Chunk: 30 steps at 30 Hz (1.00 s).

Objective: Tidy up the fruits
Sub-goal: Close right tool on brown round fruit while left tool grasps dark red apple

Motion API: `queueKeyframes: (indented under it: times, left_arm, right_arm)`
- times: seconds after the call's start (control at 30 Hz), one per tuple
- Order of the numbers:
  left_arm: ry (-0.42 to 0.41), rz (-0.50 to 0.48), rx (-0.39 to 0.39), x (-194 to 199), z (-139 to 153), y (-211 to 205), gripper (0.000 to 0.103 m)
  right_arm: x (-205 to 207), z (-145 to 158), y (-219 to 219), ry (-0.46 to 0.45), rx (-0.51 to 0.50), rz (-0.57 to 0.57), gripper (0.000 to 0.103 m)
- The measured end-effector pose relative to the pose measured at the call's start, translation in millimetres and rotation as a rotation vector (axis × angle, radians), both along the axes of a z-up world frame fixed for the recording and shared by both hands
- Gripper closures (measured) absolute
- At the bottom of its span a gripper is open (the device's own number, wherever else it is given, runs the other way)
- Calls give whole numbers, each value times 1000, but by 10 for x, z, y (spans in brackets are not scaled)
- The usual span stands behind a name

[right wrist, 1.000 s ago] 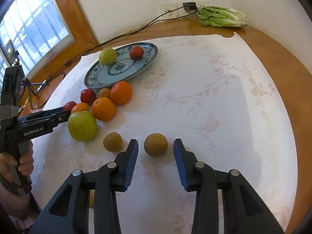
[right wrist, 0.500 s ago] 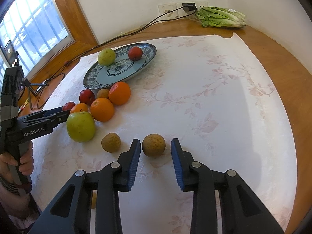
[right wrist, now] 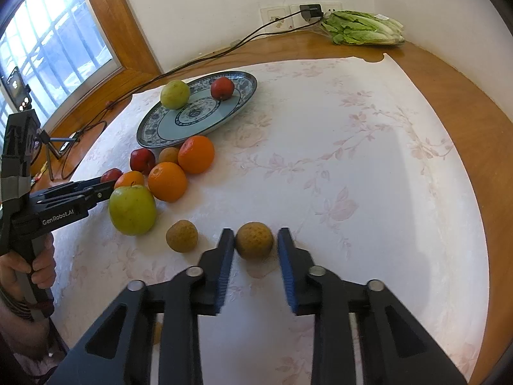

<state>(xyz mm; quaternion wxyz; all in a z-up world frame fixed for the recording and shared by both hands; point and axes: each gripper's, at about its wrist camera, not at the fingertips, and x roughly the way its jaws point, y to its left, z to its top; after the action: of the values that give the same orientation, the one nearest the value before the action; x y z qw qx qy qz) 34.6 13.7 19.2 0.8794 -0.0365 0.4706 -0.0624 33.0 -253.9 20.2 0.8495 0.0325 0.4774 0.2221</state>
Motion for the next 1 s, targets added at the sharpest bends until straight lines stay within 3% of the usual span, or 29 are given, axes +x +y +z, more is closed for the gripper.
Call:
queueKeyframes:
  times: [0.5,1.0]
  left_arm:
    - [-27,-1,-2,-45,151,-2,69]
    - [-73,-5,-2,57,471,-40,69]
  right_arm:
    - [16,41,-26,-7,15,-18,77]
    - [65,356,94,-65,23,47,77]
